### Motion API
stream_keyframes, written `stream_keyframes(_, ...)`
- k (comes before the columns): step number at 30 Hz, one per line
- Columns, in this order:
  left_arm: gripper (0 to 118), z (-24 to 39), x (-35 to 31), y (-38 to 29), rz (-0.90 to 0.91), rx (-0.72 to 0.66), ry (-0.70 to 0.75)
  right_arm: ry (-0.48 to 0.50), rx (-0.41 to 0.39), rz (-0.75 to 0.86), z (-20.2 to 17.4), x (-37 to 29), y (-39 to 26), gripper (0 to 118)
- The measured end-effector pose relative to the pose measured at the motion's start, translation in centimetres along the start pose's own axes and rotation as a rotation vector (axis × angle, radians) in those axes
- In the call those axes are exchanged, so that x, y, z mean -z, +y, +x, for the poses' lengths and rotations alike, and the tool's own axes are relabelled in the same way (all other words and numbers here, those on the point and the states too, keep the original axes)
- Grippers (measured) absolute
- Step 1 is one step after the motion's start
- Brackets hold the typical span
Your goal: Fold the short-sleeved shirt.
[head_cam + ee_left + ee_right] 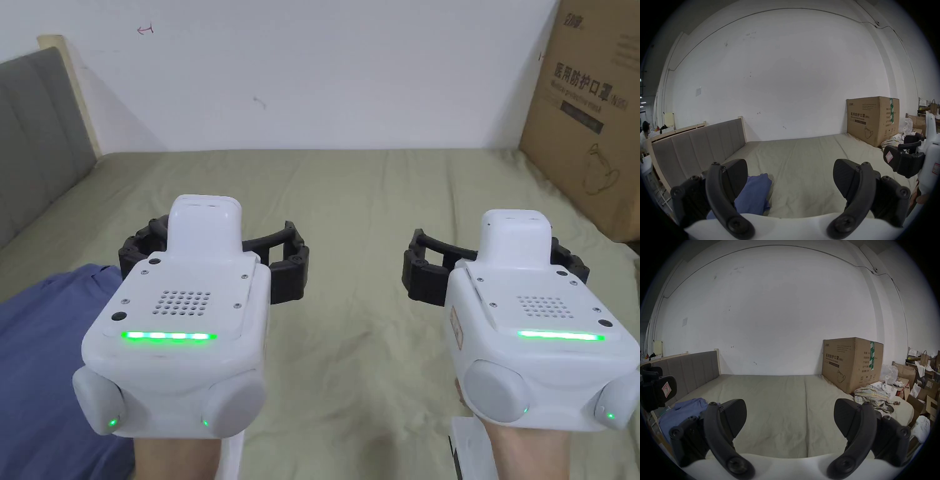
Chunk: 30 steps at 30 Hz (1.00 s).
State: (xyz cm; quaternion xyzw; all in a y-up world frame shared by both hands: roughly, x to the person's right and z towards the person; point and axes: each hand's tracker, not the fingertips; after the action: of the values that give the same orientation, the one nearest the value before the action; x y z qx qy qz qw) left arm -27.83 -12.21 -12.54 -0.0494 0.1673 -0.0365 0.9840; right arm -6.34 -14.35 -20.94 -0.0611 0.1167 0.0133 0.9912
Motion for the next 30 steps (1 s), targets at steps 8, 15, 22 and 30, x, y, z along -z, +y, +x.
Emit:
stream_keyframes(8, 109, -0.24, 0.07, -0.05, -0.020, -0.016, -0.006, 0.022, 0.006, -0.015, -0.12, 0.01, -0.20, 111)
stream_keyframes(15, 109, -0.43, 0.10, -0.08, -0.020, -0.017, 0.001, 0.011, 0.018, -0.021, 0.04, 0.06, -0.14, 111)
stream_keyframes(22, 109, -0.31, 0.02, -0.16, -0.018, -0.011, 0.002, -0.007, -0.003, -0.015, -0.04, -0.01, -0.27, 111)
stream_keyframes(30, 109, -0.17, 0.02, -0.09, -0.018, -0.010, -0.002, 0.003, 0.005, -0.018, 0.08, -0.01, -0.30, 111)
